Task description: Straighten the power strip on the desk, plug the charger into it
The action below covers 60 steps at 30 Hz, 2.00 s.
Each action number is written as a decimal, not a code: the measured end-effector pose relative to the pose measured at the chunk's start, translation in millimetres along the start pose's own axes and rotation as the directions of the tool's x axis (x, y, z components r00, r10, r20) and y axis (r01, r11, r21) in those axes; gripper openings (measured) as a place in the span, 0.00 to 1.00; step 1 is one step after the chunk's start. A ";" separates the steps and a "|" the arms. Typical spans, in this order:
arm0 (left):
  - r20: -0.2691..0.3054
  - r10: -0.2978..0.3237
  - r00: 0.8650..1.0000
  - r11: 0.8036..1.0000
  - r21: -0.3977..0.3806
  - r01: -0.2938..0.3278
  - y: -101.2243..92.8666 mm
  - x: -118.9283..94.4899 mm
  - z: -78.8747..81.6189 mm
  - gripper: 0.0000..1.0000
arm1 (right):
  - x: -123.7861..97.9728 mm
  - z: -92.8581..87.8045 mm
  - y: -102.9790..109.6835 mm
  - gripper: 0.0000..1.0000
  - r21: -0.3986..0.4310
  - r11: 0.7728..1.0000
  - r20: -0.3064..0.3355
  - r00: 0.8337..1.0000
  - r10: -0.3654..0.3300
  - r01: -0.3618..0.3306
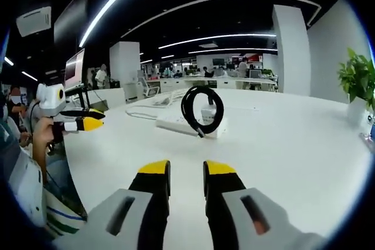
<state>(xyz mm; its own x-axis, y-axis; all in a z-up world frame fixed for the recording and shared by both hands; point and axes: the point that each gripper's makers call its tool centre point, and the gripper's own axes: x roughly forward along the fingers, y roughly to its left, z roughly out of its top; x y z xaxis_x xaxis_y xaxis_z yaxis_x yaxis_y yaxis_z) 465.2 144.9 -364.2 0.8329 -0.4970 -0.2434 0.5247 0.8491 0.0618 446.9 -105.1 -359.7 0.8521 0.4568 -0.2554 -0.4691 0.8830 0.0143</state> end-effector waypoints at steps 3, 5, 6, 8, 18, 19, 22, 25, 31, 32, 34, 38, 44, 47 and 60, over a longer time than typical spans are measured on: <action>-0.008 0.003 1.000 1.000 0.002 -0.003 0.3 -1.7 -2.4 0.25 | -2.8 -1.3 0.5 0.22 -0.001 1.000 -0.001 1.000 -0.007 0.007; -0.013 0.009 1.000 1.000 -0.001 -0.009 0.1 -3.8 -4.4 0.26 | -5.0 -3.4 0.7 0.22 -0.002 1.000 -0.006 1.000 -0.014 0.014; -0.017 0.014 1.000 1.000 0.002 -0.014 0.2 -4.7 -5.3 0.26 | -5.8 -4.6 1.0 0.22 -0.004 1.000 -0.010 1.000 -0.017 0.017; -0.025 0.021 0.999 1.000 0.009 -0.021 0.5 -6.1 -6.7 0.27 | -7.7 -7.0 0.5 0.22 -0.009 1.000 -0.018 1.000 -0.026 0.026; -0.022 0.047 0.999 0.999 0.005 -0.046 0.3 -15.7 -6.1 0.30 | -15.5 -16.1 -5.5 0.29 0.004 0.998 -0.043 0.997 -0.059 0.060; -0.023 0.048 0.999 0.999 0.002 -0.048 1.5 -14.9 -6.2 0.31 | -15.9 -16.5 -5.7 0.29 0.006 0.998 -0.044 0.997 -0.060 0.060; -0.038 0.059 0.998 0.998 -0.002 -0.060 4.9 -14.3 -8.4 0.34 | -18.3 -19.0 -7.1 0.29 0.005 0.998 -0.050 0.997 -0.067 0.067; -0.054 0.079 0.995 0.997 -0.002 -0.079 7.7 -15.8 -11.8 0.37 | -20.1 -20.7 -8.4 0.29 0.002 0.997 -0.055 0.996 -0.076 0.076; -0.066 0.110 0.992 0.994 -0.002 -0.110 12.2 -19.5 -13.9 0.39 | -25.3 -28.7 -9.1 0.31 -0.007 0.996 -0.085 0.993 -0.087 0.087; -0.069 0.113 0.991 0.994 0.000 -0.113 12.8 -19.8 -14.3 0.40 | -25.5 -29.1 -9.1 0.32 -0.007 0.996 -0.086 0.992 -0.087 0.087; -0.077 0.125 0.989 0.992 -0.004 -0.125 15.3 -19.9 -15.9 0.40 | -26.1 -30.9 -10.2 0.32 -0.003 0.996 -0.091 0.992 -0.088 0.088; -0.094 0.137 0.986 0.990 -0.009 -0.139 17.5 -20.1 -19.9 0.41 | -26.2 -34.2 -10.5 0.34 0.003 0.996 -0.101 0.991 -0.088 0.089; -0.119 0.151 0.981 0.988 -0.008 -0.153 18.1 -23.7 -23.0 0.46 | -28.8 -35.7 -12.4 0.36 0.005 0.996 -0.105 0.990 -0.094 0.095; -0.122 0.154 0.981 0.987 -0.016 -0.157 18.7 -25.0 -23.1 0.47 | -29.3 -36.3 -12.9 0.36 0.013 0.996 -0.097 0.991 -0.090 0.092; -0.117 0.184 0.976 0.982 -0.030 -0.188 23.0 -25.4 -21.5 0.48 | -29.7 -39.7 -17.9 0.40 0.028 0.995 -0.105 0.990 -0.097 0.100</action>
<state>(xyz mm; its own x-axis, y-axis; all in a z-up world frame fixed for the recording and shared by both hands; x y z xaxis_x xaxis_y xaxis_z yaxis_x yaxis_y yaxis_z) 452.3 180.9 -377.4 0.8889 -0.3080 -0.3392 0.3528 0.9325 0.0777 420.7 -138.8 -390.8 0.8645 0.3555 -0.3552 -0.3748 0.9270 0.0156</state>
